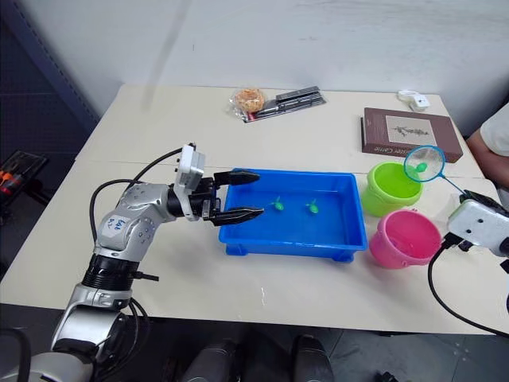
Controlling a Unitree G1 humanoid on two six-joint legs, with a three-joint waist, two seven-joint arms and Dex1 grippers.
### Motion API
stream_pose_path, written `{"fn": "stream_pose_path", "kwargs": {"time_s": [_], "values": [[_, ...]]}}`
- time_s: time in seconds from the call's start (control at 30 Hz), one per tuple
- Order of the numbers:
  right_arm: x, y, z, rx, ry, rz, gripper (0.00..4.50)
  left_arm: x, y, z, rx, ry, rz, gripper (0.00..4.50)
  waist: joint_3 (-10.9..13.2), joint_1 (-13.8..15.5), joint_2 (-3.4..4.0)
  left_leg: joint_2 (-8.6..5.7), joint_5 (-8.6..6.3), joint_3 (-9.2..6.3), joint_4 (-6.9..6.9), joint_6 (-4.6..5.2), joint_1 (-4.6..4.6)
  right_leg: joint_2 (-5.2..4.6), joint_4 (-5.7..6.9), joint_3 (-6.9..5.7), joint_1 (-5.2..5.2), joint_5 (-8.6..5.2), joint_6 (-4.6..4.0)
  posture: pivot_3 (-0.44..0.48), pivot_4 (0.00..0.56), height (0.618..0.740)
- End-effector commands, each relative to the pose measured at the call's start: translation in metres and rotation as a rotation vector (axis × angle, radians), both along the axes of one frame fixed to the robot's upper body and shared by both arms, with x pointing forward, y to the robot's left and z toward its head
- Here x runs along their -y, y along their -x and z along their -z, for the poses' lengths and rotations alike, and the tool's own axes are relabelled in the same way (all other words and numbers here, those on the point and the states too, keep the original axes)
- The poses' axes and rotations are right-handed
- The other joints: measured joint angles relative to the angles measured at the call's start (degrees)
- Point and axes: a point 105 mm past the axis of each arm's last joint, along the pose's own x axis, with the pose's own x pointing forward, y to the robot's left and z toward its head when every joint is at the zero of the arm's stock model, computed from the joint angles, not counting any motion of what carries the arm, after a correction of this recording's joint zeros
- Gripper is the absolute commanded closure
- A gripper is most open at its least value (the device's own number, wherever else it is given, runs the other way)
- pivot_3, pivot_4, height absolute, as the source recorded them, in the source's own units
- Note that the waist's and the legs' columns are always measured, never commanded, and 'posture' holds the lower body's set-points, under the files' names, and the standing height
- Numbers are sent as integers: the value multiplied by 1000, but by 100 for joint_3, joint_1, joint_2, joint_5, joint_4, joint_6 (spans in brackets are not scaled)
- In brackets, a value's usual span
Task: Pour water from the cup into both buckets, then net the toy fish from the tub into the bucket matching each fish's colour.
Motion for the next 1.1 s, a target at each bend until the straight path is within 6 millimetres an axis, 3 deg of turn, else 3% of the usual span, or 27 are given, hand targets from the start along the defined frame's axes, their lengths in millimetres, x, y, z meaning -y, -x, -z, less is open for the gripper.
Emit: {"fn": "stream_pose_path", "kwargs": {"time_s": [0.03,0.1,0.3,0.57,0.8,0.93,1.1], "values": [[-5,0,-13,49,186,-45,4500,2,2,-10,54,7,7,52,-1,6,1,0,0,0,0,0,0,-1,-1,0,0,0,0,0,150,738],[-11,1,-12,68,356,-88,4500,2,2,-8,56,6,3,52,-1,6,1,-2,0,1,0,0,0,-1,-2,1,0,0,0,0,150,738],[-10,0,4,68,477,-137,4500,5,2,-6,62,0,5,52,-1,-13,1,1,1,3,-4,-1,2,2,-3,3,0,0,0,0,150,738],[6,-1,-5,144,524,-84,4500,7,3,-6,69,-2,10,52,-1,-21,1,2,1,6,-7,-1,2,3,-5,6,-1,0,0,0,150,738],[-3,-5,-22,212,493,-103,4500,3,0,-8,73,-8,-14,52,-1,-54,2,2,1,6,-7,-2,2,3,-5,6,0,0,0,0,150,738],[-4,-2,-13,175,515,-121,4500,-8,-2,-7,77,-33,-36,52,-1,-55,2,2,1,5,-8,-2,2,3,-5,6,-1,0,0,0,150,738],[-1,-5,-12,164,516,-96,4500,-7,-1,-7,76,-31,-33,52,-1,-54,2,1,2,6,-8,-1,3,2,-6,7,0,0,0,0,150,738]]}}
